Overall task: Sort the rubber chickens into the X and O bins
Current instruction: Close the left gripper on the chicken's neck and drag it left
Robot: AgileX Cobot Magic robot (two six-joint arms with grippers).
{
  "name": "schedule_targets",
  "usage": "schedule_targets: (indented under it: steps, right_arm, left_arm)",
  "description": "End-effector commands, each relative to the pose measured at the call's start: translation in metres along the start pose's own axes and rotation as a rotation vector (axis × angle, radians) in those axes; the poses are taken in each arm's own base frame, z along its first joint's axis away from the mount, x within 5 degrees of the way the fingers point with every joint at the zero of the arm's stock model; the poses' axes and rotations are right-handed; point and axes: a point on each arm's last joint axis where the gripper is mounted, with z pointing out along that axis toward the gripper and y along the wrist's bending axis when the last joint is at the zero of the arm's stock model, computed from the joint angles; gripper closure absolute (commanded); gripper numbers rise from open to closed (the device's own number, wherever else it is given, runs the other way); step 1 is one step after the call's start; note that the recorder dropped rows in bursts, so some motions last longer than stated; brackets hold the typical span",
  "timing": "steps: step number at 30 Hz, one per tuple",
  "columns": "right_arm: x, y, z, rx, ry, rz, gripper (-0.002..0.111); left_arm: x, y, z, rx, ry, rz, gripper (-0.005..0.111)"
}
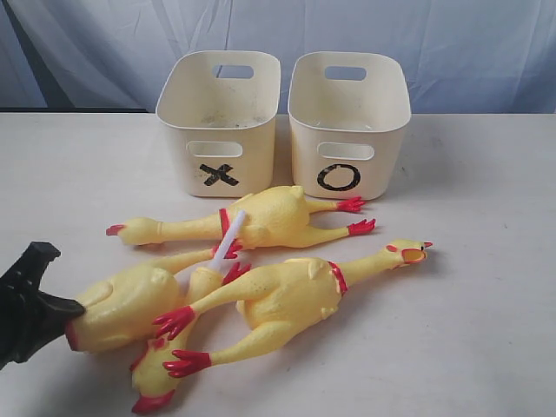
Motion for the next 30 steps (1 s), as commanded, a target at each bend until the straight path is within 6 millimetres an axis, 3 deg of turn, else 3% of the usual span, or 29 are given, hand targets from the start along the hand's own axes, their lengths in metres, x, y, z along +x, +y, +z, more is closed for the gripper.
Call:
schedule_targets:
  steps: [1, 30]
  right_arm:
    - [-0.001, 0.000, 0.000, -0.005, -0.017, -0.008, 0.109]
    - [-0.001, 0.000, 0.000, -0.005, -0.017, -0.008, 0.109]
  left_arm:
    - [0.001, -0.004, -0.012, 0.037, -0.058, 0.052, 0.107]
    - [0.014, -0.032, -0.063, 0.333, -0.185, 0.214, 0.107]
